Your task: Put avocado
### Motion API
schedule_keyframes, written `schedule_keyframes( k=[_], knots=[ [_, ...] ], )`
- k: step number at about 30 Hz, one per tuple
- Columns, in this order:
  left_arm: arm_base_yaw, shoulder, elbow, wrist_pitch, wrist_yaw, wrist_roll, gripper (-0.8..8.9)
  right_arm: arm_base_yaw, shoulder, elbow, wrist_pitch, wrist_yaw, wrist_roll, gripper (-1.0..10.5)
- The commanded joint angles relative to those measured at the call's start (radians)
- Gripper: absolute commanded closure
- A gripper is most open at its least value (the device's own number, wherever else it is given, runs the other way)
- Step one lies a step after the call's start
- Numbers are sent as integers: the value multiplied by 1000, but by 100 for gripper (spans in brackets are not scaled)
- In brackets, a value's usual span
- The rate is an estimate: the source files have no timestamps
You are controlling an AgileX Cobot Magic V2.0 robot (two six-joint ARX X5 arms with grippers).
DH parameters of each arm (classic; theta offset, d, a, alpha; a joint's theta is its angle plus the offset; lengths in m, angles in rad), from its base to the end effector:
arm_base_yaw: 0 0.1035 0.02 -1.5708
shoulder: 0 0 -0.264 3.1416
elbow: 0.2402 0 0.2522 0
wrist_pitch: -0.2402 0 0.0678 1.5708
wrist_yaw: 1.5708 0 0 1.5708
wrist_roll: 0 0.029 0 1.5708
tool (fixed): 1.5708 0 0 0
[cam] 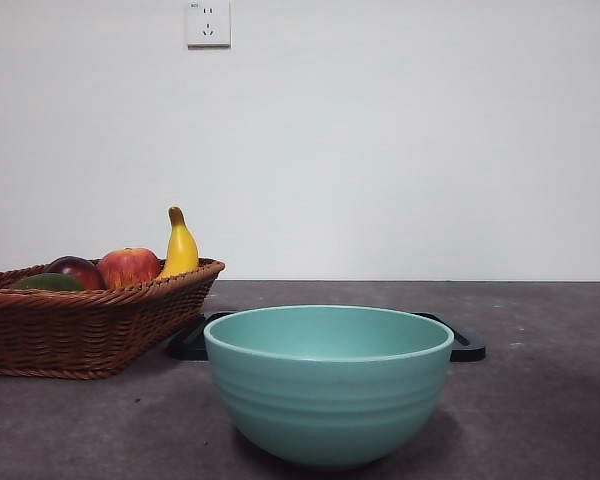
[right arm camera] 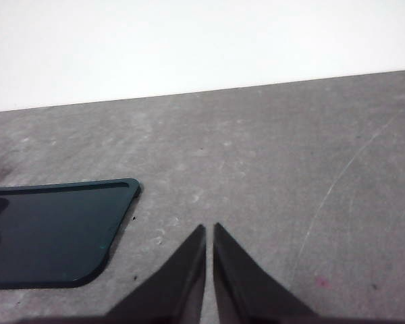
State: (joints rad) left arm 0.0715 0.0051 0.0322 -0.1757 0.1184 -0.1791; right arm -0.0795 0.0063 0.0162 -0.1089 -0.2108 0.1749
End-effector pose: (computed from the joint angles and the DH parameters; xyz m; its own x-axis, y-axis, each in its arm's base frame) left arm 0.0948 0.0034 0.1572 0.9880 -0.0477 -0.1470 0.0185 0.9809 -0.1934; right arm 0.0962 -0.0016 0.1581 0.9866 0.1313 -0.0966 -0.1108 0.9748 0.1935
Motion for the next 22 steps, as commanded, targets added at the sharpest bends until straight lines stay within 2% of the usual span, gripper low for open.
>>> schedule_keyframes(
  k=[1,5,8,12,16,22],
  knots=[
    [2,-2,-20,-10,2,-196,806,-2,-3,-3,-7,2,55,935],
    [2,-2,-11,-12,18,-268,806,-2,-3,-1,-3,-23,124,935],
    [2,-2,19,-13,68,-280,805,-1,-2,17,-27,-55,166,935],
    [2,4,85,-61,70,-310,805,-1,-2,75,-115,-58,181,935],
    [2,41,180,-161,76,-311,805,-1,-1,147,-156,-77,181,935],
    [2,151,332,-265,153,-244,805,-1,70,288,-238,-86,169,935]
  ],
)
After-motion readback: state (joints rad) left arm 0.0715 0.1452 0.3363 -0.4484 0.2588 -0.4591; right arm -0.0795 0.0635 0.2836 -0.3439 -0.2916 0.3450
